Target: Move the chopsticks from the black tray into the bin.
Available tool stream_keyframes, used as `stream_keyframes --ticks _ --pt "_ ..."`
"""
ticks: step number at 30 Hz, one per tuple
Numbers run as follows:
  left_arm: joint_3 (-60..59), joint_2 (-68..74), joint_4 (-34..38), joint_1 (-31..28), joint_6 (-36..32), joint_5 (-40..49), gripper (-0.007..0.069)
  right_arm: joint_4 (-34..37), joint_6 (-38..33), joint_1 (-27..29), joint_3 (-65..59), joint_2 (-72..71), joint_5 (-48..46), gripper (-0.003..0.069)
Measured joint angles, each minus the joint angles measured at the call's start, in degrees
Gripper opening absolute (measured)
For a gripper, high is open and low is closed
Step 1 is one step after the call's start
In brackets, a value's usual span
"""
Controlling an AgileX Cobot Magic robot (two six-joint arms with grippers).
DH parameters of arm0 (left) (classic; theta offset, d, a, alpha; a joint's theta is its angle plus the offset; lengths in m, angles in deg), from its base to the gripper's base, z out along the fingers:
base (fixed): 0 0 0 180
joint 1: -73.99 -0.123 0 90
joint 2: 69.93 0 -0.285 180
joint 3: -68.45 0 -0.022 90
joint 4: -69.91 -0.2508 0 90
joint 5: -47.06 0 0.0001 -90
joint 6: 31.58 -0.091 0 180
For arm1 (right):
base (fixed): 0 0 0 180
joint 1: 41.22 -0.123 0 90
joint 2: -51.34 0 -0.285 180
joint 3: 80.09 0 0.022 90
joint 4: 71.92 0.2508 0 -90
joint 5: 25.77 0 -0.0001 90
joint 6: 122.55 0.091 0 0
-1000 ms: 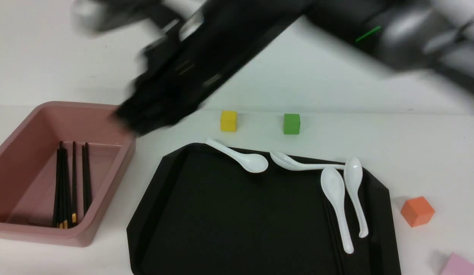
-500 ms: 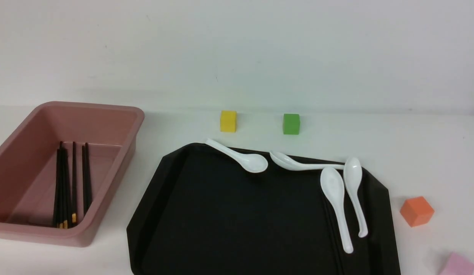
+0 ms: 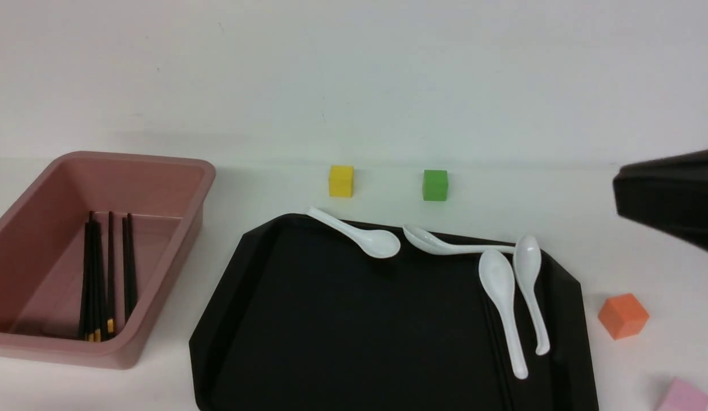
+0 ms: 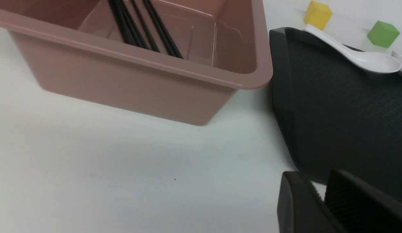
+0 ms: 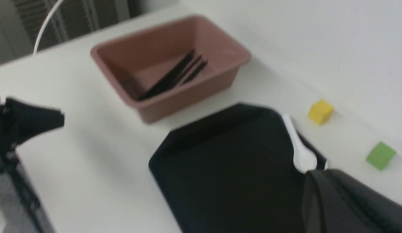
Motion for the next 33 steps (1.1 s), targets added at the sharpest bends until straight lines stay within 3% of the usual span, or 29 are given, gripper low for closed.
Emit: stream_keyframes --ticks 5,33 --pt "0.0 0.0 0.0 0.0 0.0 0.0 0.0146 0.0 0.1 0.0 -2.3 -2.3 4.9 0.0006" --pt "0.0 0.0 0.0 0.0 0.0 0.0 0.0146 -0.5 0.1 0.0 -6.3 -2.9 7.5 0.0021"
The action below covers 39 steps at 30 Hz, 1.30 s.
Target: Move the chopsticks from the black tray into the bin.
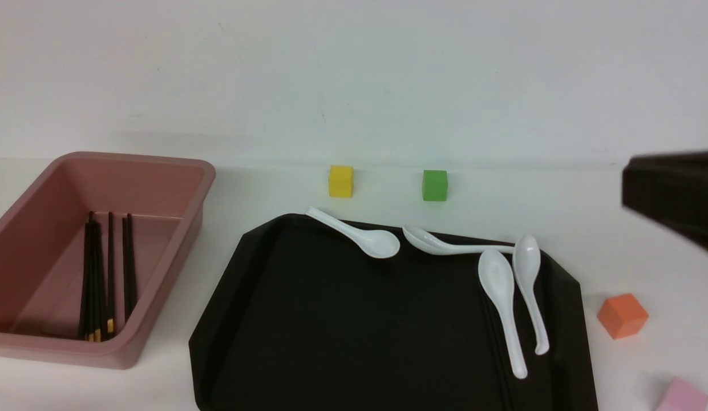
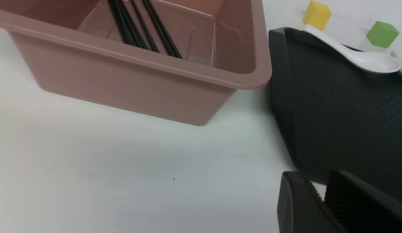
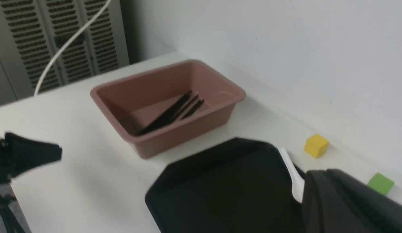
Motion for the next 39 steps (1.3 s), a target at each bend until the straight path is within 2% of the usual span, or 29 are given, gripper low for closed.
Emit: stream_keyframes --ticks 3,9,15,20,28,39 --pt "0.0 0.0 0.0 0.0 0.0 0.0 0.0146 -0.9 0.0 2.4 -5.5 -2.1 3.6 0.0024" --pt "0.0 0.0 0.0 0.0 0.0 0.0 0.0146 1.5 0.0 16.0 -20.3 -13.4 11.1 0.0027" --pt "0.0 0.0 0.0 0.0 0.0 0.0 0.0148 1.8 0.0 30.4 -35.0 -28.1 12.1 0.0033" --pt "0.0 0.0 0.0 0.0 0.0 0.0 0.0148 1.4 0.0 37.4 -44.6 -38.0 12.0 0.0036" --pt "0.0 0.0 0.0 0.0 0.0 0.0 0.0157 0.2 0.0 42.5 -53.0 -42.3 11.5 0.0043" --pt "0.0 0.0 0.0 0.0 0.0 0.0 0.0166 -2.0 0.0 43.0 -52.7 -42.3 7.4 0.0051"
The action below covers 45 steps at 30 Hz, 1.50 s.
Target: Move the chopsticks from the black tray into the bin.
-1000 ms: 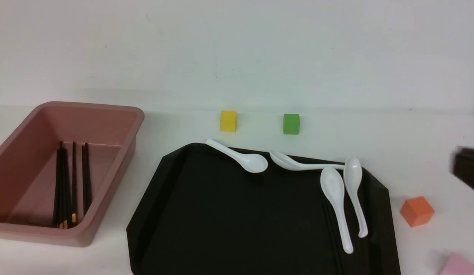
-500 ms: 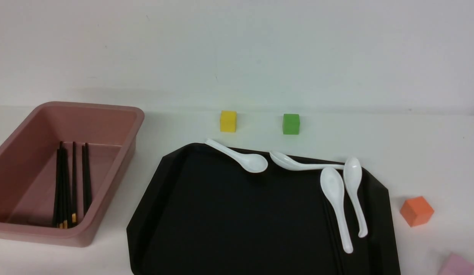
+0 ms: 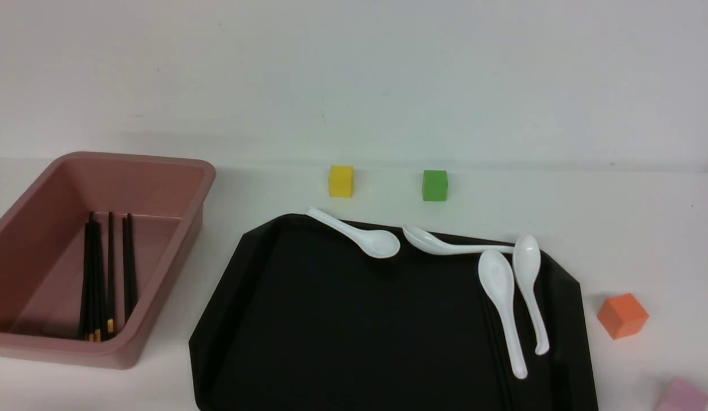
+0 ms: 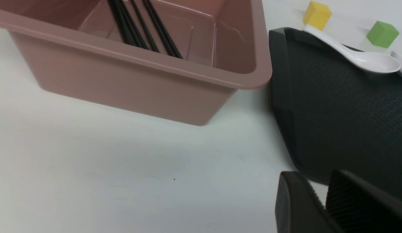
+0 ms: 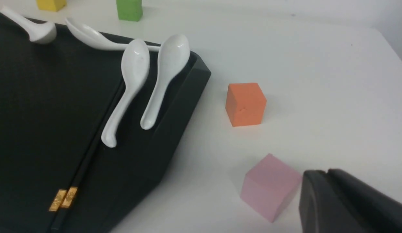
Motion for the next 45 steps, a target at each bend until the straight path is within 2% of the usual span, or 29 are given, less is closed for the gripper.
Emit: stream_keyframes --ticks 45 --pt "0.0 0.0 0.0 0.0 0.0 0.0 0.0218 -0.4 0.0 0.0 0.0 0.0 0.0 0.0112"
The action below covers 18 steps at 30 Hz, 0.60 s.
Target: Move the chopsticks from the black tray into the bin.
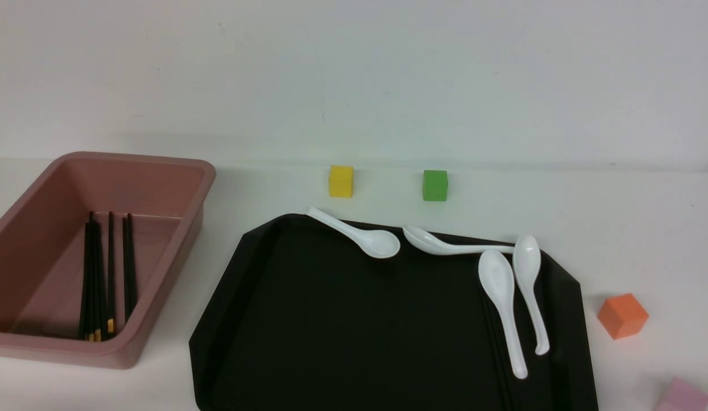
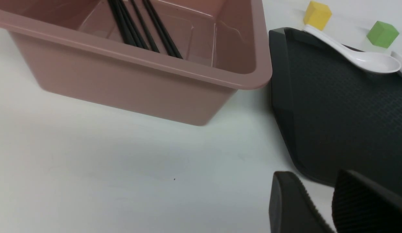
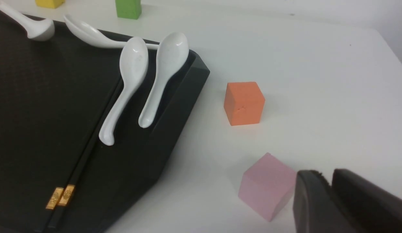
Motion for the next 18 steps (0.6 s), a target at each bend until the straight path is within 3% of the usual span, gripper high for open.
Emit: stream_keyframes --ticks 18 --pt "0.0 0.0 0.0 0.0 0.0 0.0 0.0231 0.0 0.0 0.0 0.0 0.0 0.0 0.0136"
